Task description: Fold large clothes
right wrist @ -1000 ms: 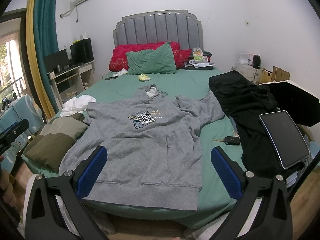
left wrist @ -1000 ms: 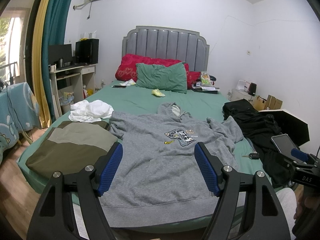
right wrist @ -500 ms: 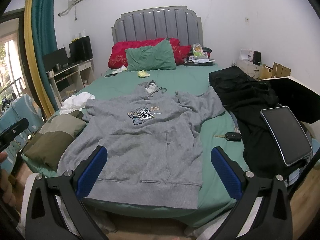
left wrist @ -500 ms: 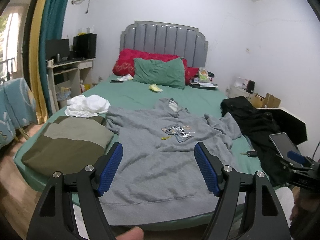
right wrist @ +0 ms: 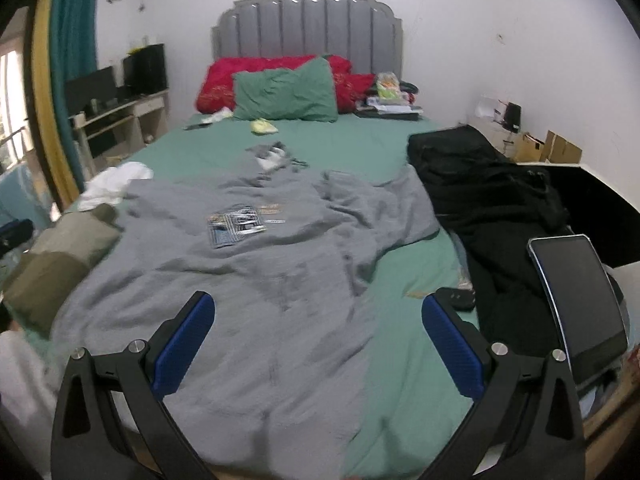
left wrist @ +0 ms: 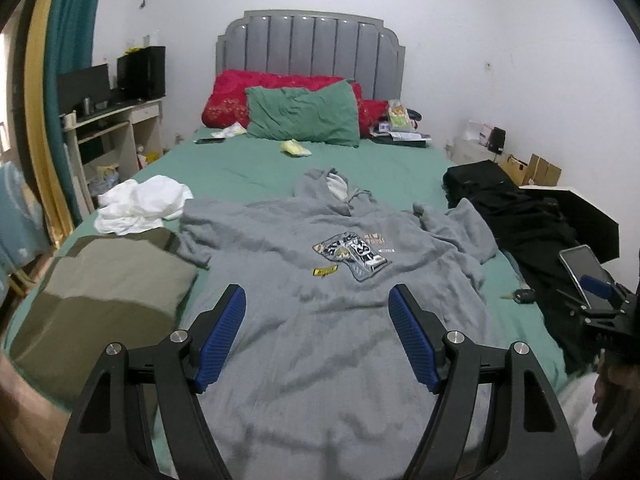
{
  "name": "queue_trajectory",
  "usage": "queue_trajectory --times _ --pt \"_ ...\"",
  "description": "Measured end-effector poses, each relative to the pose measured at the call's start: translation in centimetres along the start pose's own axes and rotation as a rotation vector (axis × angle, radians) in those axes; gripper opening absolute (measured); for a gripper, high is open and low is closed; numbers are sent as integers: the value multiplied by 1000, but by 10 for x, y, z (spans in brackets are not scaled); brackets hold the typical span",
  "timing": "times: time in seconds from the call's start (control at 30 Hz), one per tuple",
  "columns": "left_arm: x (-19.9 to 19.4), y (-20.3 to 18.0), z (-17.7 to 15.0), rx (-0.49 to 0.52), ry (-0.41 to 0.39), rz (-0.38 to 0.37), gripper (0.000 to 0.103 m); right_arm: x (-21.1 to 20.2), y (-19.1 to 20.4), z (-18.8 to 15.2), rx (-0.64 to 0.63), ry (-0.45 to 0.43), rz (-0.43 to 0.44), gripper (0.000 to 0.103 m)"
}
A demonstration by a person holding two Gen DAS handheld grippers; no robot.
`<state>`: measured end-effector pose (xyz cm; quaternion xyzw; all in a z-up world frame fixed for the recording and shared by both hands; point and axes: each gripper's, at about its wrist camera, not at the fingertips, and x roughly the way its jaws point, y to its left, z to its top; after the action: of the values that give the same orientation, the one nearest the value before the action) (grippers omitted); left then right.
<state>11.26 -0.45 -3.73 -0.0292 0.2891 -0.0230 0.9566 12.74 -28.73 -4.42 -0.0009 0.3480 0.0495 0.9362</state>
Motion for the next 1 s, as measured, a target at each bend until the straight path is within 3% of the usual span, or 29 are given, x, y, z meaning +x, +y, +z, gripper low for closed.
queue_trajectory --times 0.33,0.5,0.6,0.7,0.77,0.83,0.9,1.0 --pt "147 14 34 13 54 -20 77 152 -118 48 92 88 -11 102" --pt "208 32 46 33 64 4 77 235 -177 68 244 181 22 93" --pt "232 52 45 -1 80 28 77 277 -196 80 272 205 17 88" --pt "243 73 37 -37 118 47 77 316 -208 82 332 268 70 68" --pt "247 82 34 -33 134 67 77 336 -212 77 393 316 81 43" --pt "247 88 36 -52 143 55 77 335 -216 81 411 289 79 11" --pt "246 96 43 -79 133 48 77 322 -220 88 467 258 120 10" --pt "238 103 52 -106 115 34 77 284 -201 116 394 166 97 9"
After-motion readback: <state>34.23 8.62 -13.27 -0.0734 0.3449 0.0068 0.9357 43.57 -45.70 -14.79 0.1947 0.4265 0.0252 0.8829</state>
